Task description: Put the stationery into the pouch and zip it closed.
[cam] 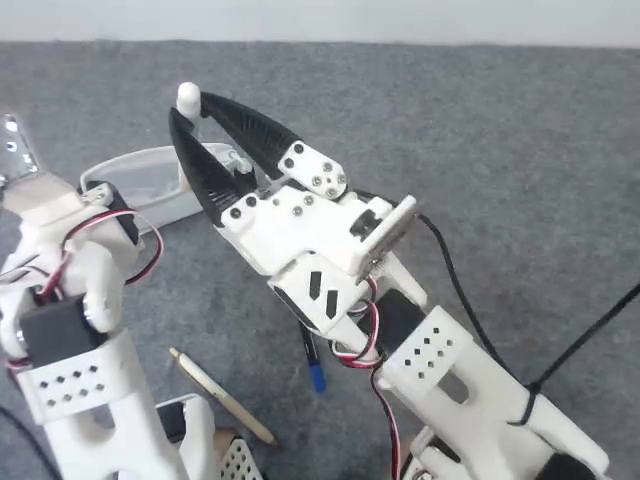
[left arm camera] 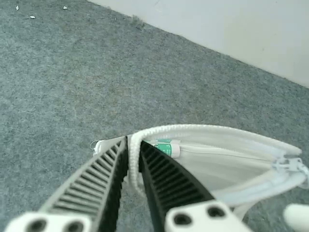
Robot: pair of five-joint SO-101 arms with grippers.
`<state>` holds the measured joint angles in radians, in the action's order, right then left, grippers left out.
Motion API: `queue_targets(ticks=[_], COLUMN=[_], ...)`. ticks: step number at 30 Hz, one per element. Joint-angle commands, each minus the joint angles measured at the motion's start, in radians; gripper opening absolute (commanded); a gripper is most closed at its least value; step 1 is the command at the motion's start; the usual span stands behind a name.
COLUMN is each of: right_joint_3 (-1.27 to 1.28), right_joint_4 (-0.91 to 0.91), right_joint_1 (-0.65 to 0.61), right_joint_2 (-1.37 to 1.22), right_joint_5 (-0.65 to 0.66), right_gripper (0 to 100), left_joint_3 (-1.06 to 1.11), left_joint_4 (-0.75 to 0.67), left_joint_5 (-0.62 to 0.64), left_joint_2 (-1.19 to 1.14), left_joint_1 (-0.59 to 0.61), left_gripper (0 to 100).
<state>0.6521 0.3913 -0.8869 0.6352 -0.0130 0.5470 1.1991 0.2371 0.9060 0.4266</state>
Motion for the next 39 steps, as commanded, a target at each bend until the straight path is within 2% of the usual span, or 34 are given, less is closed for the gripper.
queue_targets(ticks=[1,6,13,21,28,36,39], right_joint_3=[-0.087,-0.126,-0.130,-0.132,-0.133,-0.133,-0.133], right_joint_4=[0.025,0.041,0.216,0.209,0.208,0.208,0.208], right_joint_1=[-0.004,0.024,0.071,0.064,0.042,0.021,0.024], right_joint_2=[-0.022,-0.117,-0.257,-0.351,-0.441,-0.479,-0.478], right_joint_5=[0.012,0.012,0.012,0.017,0.218,0.242,0.242], right_gripper=[0.6,0.6,0.6,0.6,0.6,0.7,6.1], left_joint_3=[-0.016,-0.016,-0.016,-0.016,-0.016,-0.016,-0.016], left_joint_4=[-0.018,-0.015,-0.015,-0.015,-0.017,-0.020,-0.020], left_joint_5=[-0.011,-0.011,-0.011,-0.011,-0.011,-0.012,-0.012], left_joint_2=[0.006,0.006,0.006,0.006,0.006,0.006,0.006], left_joint_1=[-0.002,-0.002,-0.002,0.000,0.000,0.000,0.000], left_gripper=[1,1,1,1,1,1,1])
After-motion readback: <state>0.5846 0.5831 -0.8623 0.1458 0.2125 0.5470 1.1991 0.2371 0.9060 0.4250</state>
